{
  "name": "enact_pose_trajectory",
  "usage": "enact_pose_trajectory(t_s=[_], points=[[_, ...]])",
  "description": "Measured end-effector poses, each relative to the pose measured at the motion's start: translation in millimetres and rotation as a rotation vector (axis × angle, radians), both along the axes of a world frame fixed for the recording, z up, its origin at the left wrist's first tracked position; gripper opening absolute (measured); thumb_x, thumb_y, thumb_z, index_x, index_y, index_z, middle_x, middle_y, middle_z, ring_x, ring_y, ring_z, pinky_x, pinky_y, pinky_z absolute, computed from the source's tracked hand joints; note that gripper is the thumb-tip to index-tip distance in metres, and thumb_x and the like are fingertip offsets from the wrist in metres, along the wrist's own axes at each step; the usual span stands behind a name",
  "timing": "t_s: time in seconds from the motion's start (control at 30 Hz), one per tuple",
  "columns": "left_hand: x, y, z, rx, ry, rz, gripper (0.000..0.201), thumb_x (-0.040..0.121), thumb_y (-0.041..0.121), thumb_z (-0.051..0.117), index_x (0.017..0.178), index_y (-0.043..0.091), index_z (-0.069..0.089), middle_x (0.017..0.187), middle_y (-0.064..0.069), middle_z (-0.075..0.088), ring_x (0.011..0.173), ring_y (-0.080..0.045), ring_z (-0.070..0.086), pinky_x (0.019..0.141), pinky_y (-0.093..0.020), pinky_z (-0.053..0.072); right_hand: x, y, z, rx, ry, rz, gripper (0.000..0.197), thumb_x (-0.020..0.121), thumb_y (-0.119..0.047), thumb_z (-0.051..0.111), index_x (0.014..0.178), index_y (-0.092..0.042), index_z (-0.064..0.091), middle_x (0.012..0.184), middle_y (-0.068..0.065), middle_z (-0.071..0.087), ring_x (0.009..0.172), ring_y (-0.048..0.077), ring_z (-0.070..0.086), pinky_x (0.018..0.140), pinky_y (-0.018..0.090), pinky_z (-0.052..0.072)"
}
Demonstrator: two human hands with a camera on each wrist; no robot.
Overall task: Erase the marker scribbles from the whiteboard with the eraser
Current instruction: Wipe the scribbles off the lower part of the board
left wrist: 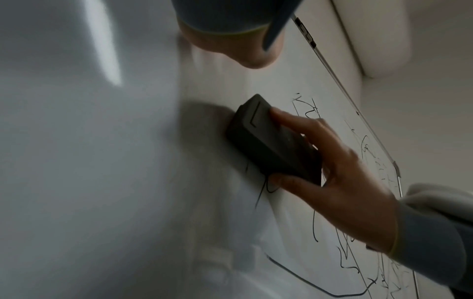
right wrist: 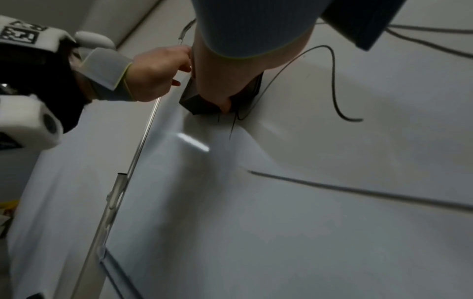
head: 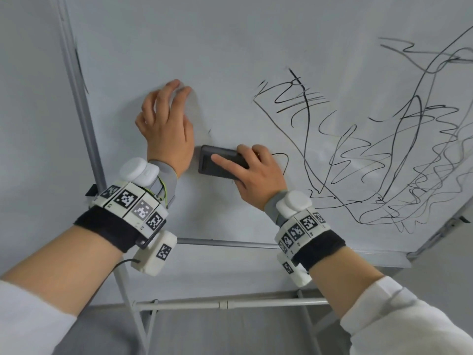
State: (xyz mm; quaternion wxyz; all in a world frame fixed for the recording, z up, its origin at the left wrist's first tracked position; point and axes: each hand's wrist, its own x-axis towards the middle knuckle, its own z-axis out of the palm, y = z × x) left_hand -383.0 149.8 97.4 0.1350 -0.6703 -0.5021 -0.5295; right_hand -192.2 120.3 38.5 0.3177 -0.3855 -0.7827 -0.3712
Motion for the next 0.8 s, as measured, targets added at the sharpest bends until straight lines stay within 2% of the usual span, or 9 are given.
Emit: enact_pose_trajectory(t_s=[0.13,0.23,0.33,0.43,0.57,0.67,0.8], points=[[-1.3,2.8,-0.6,0.010,-0.026,-0.033,0.047,0.088,0.023,0.029,0.130,0.021,0.049,0.141,0.004,0.041,0.125,-0.028,0.034,0.095,-0.042,0.027,-5.3,5.8,36.7,0.078,0.091,-0.038,0.060,0.075,-0.009,0.060,0.130,-0.033,0.055,0.112,0.005,0.041,0.088,0.029,0.038,0.070,0.040,0.046],[-2.0,3.4,-1.7,0.011,-0.043,-0.044,0.046,0.092,0.031,0.026,0.131,0.021,0.049,0.141,0.003,0.041,0.126,-0.029,0.034,0.096,-0.042,0.026,-13.8,10.0,59.9,0.133,0.171,-0.067,0.058,0.075,-0.010,0.064,0.129,-0.030,0.058,0.111,0.009,0.053,0.089,0.028,0.038,0.072,0.039,0.046],[-2.1,4.1,-2.7,0.017,-0.043,-0.049,0.046,0.093,0.031,0.025,0.130,0.020,0.049,0.141,0.003,0.042,0.125,-0.029,0.035,0.095,-0.042,0.027,-15.7,9.6,53.5,0.118,0.151,-0.050,0.059,0.075,-0.010,0.064,0.130,-0.030,0.056,0.110,0.010,0.052,0.088,0.029,0.039,0.071,0.039,0.045],[-3.8,5.2,-4.4,0.024,-0.022,-0.047,0.045,0.094,0.029,0.025,0.130,0.021,0.050,0.141,0.004,0.041,0.124,-0.026,0.033,0.094,-0.041,0.026,-11.5,5.9,22.5,0.019,0.077,0.006,0.058,0.076,-0.008,0.060,0.130,-0.029,0.056,0.109,0.012,0.054,0.085,0.030,0.039,0.070,0.042,0.046],[-3.2,6.2,-7.8,-0.007,-0.002,-0.037,0.045,0.094,0.030,0.023,0.129,0.024,0.050,0.142,0.006,0.039,0.124,-0.024,0.030,0.095,-0.040,0.025,-2.9,-1.1,-4.8,-0.073,0.003,0.035,0.062,0.074,-0.004,0.057,0.129,-0.031,0.055,0.109,0.010,0.050,0.084,0.029,0.039,0.068,0.041,0.045],[0.5,5.5,-9.6,-0.011,0.003,-0.050,0.045,0.092,0.029,0.025,0.128,0.022,0.051,0.141,0.004,0.040,0.123,-0.025,0.031,0.094,-0.040,0.025,1.4,-0.3,7.8,-0.042,0.005,0.010,0.061,0.073,-0.005,0.059,0.127,-0.032,0.058,0.108,0.011,0.054,0.086,0.029,0.039,0.067,0.039,0.045],[1.8,3.8,-8.5,-0.005,-0.007,-0.055,0.044,0.091,0.027,0.028,0.128,0.019,0.050,0.141,0.001,0.041,0.124,-0.027,0.032,0.093,-0.041,0.027,3.8,6.6,35.9,0.056,0.119,-0.058,0.058,0.076,-0.011,0.061,0.130,-0.031,0.056,0.113,0.005,0.041,0.090,0.029,0.038,0.074,0.037,0.042]])
